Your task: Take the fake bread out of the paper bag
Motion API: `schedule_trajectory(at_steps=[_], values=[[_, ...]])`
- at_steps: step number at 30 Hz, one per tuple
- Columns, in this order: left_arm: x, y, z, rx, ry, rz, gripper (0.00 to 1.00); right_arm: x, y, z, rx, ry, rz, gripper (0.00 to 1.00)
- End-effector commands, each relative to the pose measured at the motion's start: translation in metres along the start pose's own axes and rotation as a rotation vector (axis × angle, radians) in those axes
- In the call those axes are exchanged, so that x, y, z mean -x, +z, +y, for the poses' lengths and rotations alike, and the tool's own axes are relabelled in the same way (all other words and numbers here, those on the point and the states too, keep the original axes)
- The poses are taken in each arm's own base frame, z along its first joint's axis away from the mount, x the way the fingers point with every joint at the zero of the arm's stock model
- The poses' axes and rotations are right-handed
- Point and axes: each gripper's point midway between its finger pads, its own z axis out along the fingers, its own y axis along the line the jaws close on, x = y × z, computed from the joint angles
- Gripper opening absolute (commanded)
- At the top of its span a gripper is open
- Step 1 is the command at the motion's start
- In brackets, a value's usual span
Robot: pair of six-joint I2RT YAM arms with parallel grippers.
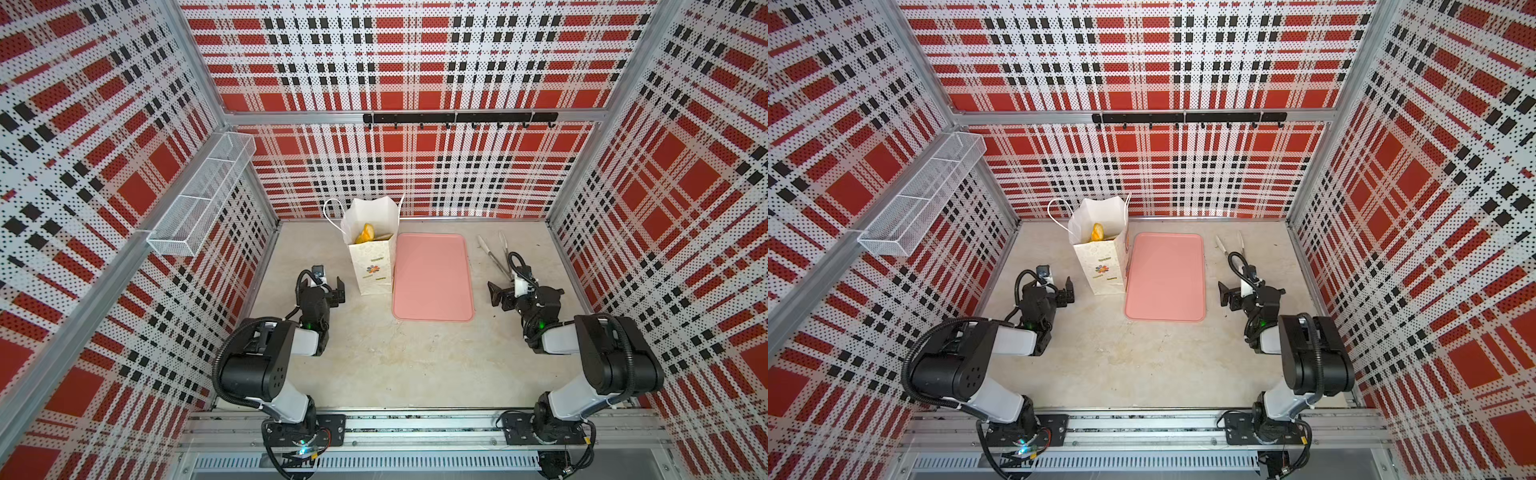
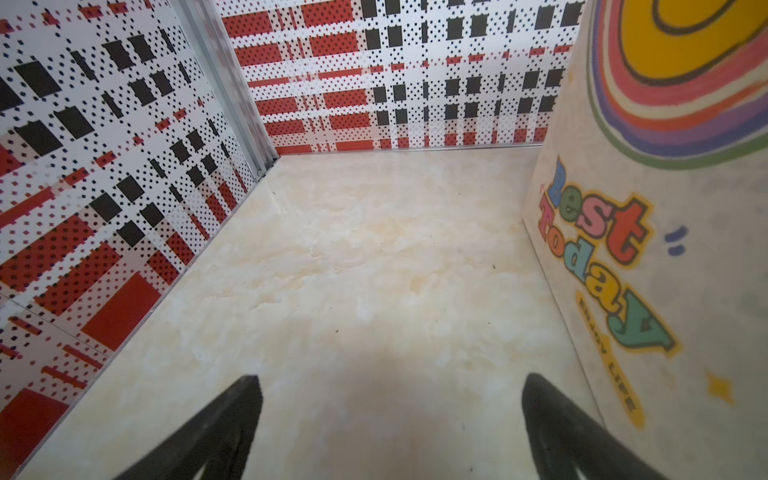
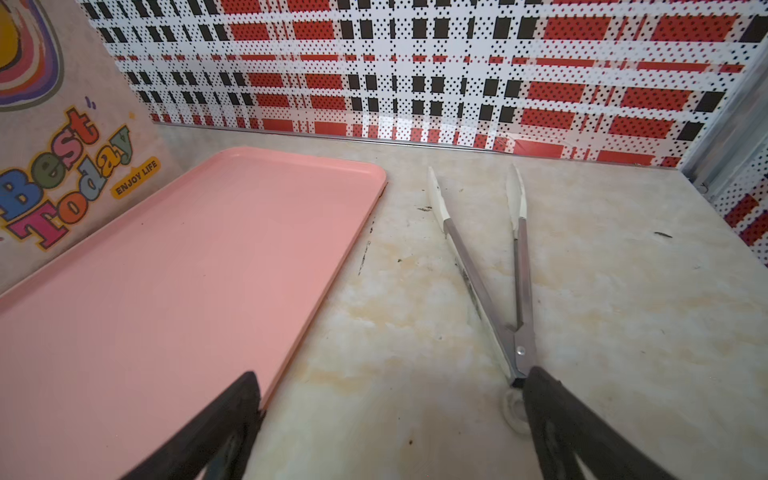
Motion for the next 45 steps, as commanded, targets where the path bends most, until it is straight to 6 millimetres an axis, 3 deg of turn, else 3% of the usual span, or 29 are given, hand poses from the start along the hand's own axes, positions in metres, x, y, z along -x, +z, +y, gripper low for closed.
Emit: schedule_trajectory(at_steps=[1, 6, 9, 11, 19, 21, 24, 27, 30, 31, 35, 38, 41, 45], values=[[0.015, 0.002, -0.001, -0.008, -0.023, -0.037, 0.99, 0.011, 0.001, -0.005, -0.027, -0.037, -0.034, 1.00], [0.015, 0.002, -0.001, -0.006, -0.023, -0.037, 0.99, 0.012, 0.001, -0.006, -0.032, -0.034, -0.035, 1.00], [0.014, 0.002, -0.001, -0.016, -0.030, -0.036, 0.99, 0.008, -0.003, -0.040, -0.235, 0.038, -0.014, 1.00], [0.013, 0.003, 0.000, -0.019, -0.036, -0.035, 0.99, 0.008, -0.003, -0.044, -0.263, 0.047, -0.019, 1.00], [0.014, 0.002, -0.001, 0.000, -0.022, -0.036, 0.99, 0.008, -0.002, -0.043, -0.272, 0.039, -0.011, 1.00], [0.017, -0.004, 0.007, 0.075, -0.025, -0.059, 0.99, 0.010, -0.006, -0.045, -0.289, 0.042, -0.026, 1.00], [0.032, -0.021, -0.001, 0.088, 0.032, -0.108, 0.99, 0.024, -0.026, -0.062, -0.402, 0.093, -0.051, 1.00], [0.049, -0.035, -0.012, 0.099, 0.085, -0.104, 0.99, 0.046, -0.040, -0.066, -0.439, 0.132, -0.042, 1.00], [0.069, -0.052, 0.006, 0.204, -0.003, -0.105, 0.99, 0.072, -0.053, -0.063, -0.413, 0.241, -0.042, 1.00], [0.075, -0.062, -0.002, 0.182, -0.044, -0.099, 0.99, 0.079, -0.056, -0.062, -0.405, 0.287, -0.034, 1.00], [0.096, -0.088, 0.017, 0.221, -0.189, 0.000, 0.99, 0.096, -0.065, -0.053, -0.342, 0.414, 0.041, 1.00], [0.100, -0.114, 0.027, 0.217, -0.246, 0.088, 0.99, 0.107, -0.071, -0.046, -0.313, 0.445, 0.085, 1.00], [0.104, -0.139, 0.026, 0.136, -0.281, 0.131, 0.99, 0.112, -0.069, -0.039, -0.258, 0.455, 0.105, 1.00], [0.108, -0.168, 0.002, -0.099, -0.317, 0.164, 0.99, 0.102, -0.045, -0.033, -0.177, 0.410, 0.173, 1.00]])
